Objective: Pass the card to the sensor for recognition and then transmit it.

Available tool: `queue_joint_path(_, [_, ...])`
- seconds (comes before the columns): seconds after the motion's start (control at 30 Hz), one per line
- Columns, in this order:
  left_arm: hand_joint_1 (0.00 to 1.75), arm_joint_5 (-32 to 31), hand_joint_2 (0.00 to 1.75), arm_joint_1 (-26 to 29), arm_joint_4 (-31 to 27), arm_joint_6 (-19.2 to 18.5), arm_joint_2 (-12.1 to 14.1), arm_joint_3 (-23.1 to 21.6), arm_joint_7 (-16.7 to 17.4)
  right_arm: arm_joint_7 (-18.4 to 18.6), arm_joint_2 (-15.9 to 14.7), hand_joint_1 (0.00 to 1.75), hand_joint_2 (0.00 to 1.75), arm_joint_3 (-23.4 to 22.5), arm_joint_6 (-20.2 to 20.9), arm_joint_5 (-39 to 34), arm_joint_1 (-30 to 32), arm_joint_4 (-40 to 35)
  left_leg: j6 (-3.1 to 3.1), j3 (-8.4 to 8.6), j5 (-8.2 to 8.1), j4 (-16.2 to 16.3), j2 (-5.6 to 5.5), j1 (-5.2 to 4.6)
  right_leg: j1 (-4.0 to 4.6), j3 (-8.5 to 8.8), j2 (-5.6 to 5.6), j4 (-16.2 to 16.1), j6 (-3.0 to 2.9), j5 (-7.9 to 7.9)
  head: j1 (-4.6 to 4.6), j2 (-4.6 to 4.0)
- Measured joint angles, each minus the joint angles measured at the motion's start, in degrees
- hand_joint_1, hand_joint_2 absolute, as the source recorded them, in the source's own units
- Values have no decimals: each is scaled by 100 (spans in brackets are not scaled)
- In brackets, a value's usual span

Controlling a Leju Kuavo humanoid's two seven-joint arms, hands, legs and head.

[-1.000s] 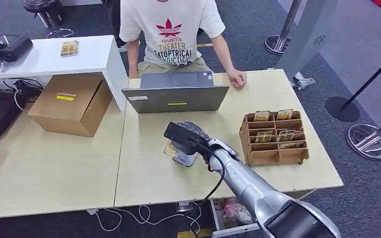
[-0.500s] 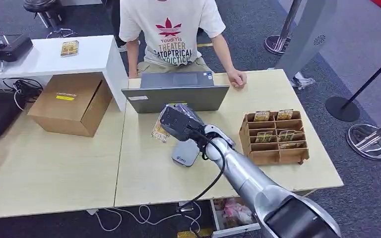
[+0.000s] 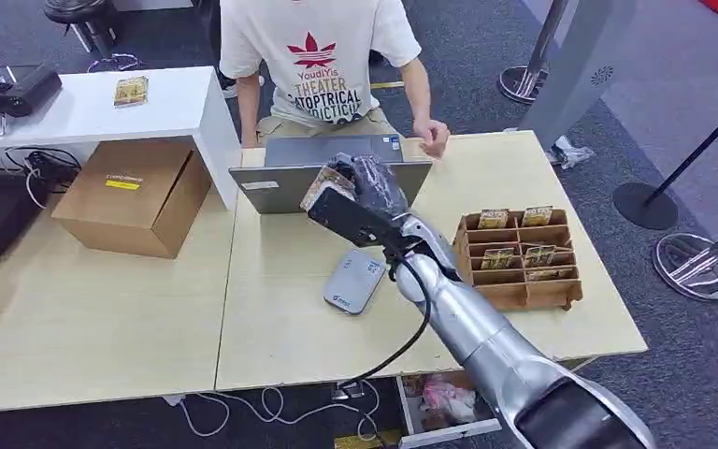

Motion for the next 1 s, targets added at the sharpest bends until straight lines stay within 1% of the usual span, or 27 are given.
queue_joint_path(0.17, [0, -13, 0, -3, 0, 0, -37, 0, -7, 153, -46, 175, 175, -39, -628, 685, -4, -164, 0, 0, 0, 0, 0, 0, 0, 0, 0, 0, 0, 0, 0, 0])
queue_joint_path(0.3, [0, -13, 0, -5, 0, 11, -46, 0, -4, 177, -50, 175, 175, -135, -1043, 1140, -75, -129, 0, -1, 0, 0, 0, 0, 0, 1, 0, 1, -2, 2, 0, 0])
queue_joint_path(0.57, [0, 55, 0, -11, 0, 103, -94, 0, 59, 205, 18, 175, 175, -245, -1847, 1781, -472, 320, 0, -1, 0, 0, 0, 0, 0, 2, 0, 2, -3, 3, 2, 0])
queue_joint_path(0.63, [0, 74, 0, -14, 0, 127, -103, 2, 77, 254, 55, 175, 175, -251, -2127, 2037, -562, 455, 0, -1, 0, 0, 0, 0, 0, 2, -1, 2, -3, 3, 0, 0])
queue_joint_path(0.67, [0, 94, 0, -15, 0, 168, -116, 7, 96, 312, 92, 175, 175, -249, -2357, 2252, -615, 561, 0, 0, 0, 0, 0, 0, 0, 2, -1, 2, -3, 3, 0, 0])
queue_joint_path(0.7, [0, 103, 0, -17, 0, 184, -120, 15, 112, 337, 116, 175, 175, -249, -2467, 2360, -654, 630, 0, 0, 0, 0, 0, 0, 0, 1, 0, 2, -3, 3, -2, 0])
queue_joint_path(0.8, [0, 136, 0, -25, 0, 230, -144, 33, 140, 463, 181, 175, 175, -249, -2578, 2692, -720, 765, 0, -1, 0, 0, -1, 1, 1, 1, -1, 2, -3, 3, 0, 0])
queue_joint_path(1.0, [0, 157, 0, -28, 0, 199, -144, 63, 186, 553, 300, 175, 175, -249, -2585, 2856, -782, 910, 0, -1, 1, 0, -1, 1, 1, 1, -1, 2, -3, 3, 0, 0])
